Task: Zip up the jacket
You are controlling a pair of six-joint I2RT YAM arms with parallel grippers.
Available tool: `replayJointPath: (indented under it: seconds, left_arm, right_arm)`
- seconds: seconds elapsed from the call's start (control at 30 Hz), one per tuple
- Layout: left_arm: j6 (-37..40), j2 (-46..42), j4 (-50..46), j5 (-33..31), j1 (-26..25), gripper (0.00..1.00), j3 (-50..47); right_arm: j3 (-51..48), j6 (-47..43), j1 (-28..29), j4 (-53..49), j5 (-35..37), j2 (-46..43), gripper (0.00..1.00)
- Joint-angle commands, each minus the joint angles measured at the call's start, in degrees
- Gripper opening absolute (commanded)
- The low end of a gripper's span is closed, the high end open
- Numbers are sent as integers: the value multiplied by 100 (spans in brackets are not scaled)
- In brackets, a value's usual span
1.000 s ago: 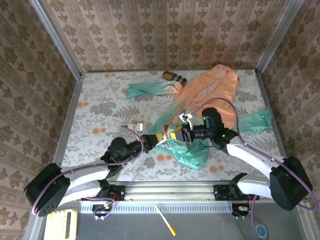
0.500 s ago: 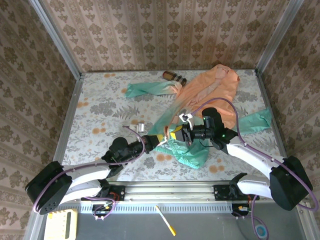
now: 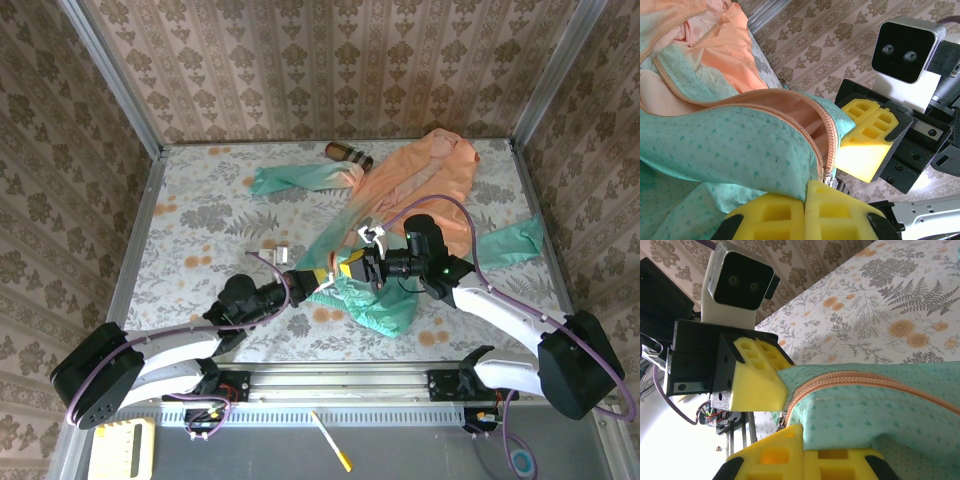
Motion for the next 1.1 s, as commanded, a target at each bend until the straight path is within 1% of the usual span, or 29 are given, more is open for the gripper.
replayJointPath:
  seconds: [0.0, 1.07]
  left_arm:
    - [-55, -49, 360, 45, 25, 0, 157]
    - [-134, -89, 395, -53, 105, 0, 121]
  right_arm:
    - [-14, -29, 8, 202, -152, 34, 0]
    - [-27, -48, 87, 198, -134, 98, 0]
